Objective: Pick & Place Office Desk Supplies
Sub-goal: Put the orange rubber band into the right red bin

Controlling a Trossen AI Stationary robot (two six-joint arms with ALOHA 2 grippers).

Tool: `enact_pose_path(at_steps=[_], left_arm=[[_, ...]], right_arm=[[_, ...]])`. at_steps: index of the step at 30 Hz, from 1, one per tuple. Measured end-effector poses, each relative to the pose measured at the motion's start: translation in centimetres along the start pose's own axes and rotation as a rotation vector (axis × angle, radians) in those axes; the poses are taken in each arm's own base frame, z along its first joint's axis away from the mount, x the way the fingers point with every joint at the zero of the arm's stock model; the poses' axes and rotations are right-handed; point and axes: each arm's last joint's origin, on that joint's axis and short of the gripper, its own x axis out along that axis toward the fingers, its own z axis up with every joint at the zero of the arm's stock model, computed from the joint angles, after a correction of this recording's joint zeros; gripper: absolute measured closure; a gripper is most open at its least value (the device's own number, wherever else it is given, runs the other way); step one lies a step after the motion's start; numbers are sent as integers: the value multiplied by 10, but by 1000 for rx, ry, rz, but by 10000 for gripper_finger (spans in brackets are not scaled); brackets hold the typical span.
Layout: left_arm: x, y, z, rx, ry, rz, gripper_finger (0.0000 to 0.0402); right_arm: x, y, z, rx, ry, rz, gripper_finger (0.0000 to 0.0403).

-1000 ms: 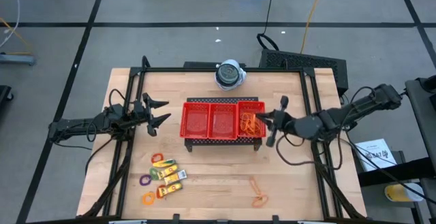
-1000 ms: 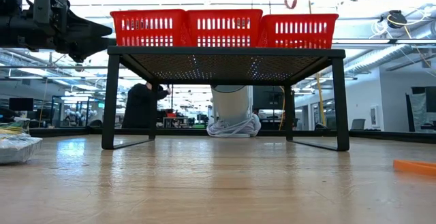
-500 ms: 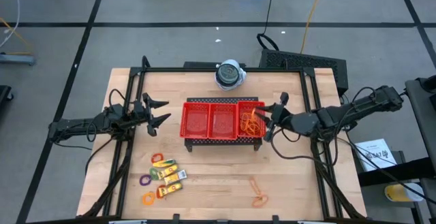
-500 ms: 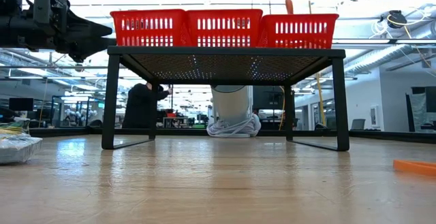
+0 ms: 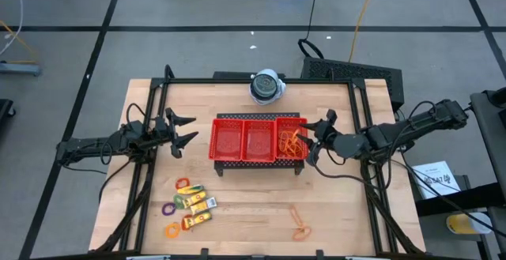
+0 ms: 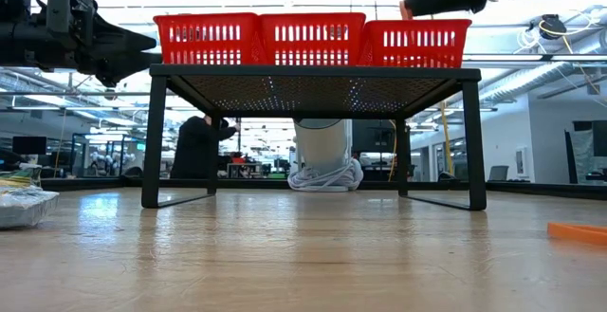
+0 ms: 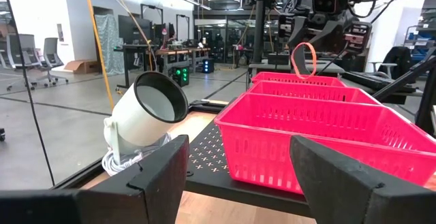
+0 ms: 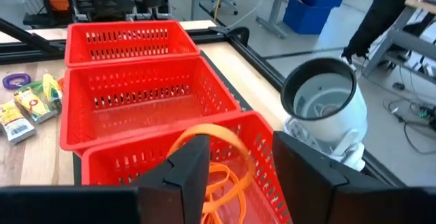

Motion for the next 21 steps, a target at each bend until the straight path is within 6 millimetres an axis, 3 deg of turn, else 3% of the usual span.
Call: enact_pose_path(at_steps=[12,21], left_arm=[[0,0,0,0,0,0,135],[0,0,0,0,0,0,135]], right_arm=[[0,0,0,116,3,9,244],[4,-2,-3,315,77,93,203]])
